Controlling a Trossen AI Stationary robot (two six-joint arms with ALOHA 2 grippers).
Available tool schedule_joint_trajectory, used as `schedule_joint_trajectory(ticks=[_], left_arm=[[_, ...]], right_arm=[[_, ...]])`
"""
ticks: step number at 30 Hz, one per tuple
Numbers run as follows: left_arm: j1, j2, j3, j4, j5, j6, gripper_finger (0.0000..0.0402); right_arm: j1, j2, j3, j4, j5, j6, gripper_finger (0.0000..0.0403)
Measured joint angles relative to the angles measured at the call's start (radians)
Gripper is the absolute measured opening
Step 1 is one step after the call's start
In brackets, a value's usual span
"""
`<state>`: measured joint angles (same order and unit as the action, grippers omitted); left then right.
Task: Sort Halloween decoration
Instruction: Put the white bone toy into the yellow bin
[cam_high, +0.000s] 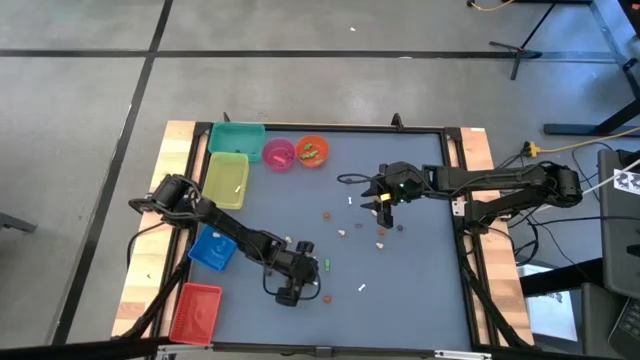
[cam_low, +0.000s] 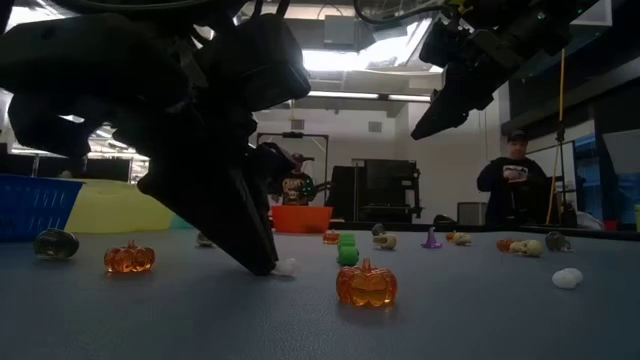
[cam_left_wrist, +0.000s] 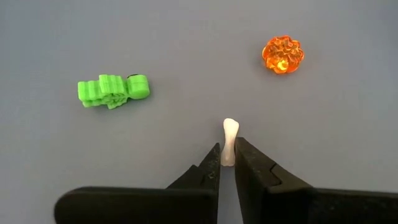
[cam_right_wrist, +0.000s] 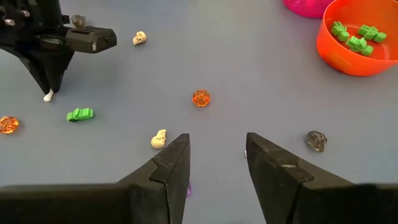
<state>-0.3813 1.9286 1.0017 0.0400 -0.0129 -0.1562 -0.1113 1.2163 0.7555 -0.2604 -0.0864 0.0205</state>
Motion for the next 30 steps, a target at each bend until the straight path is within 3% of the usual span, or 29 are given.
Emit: schedule_joint_trajectory(ticks=[16,30], left_arm=[[0.018,-0.012,0.113,-0.053,0.004,0.009,0.0017],[0.150,-0.247,0.116,-0.339,-0.076,0.028,0.0017]], right_arm=[[0.000,0.000,0.000,-0.002,0.000,0.000,0.0156],[0.000,0.000,0.000,-0.004,0.000,-0.001,0.0156]])
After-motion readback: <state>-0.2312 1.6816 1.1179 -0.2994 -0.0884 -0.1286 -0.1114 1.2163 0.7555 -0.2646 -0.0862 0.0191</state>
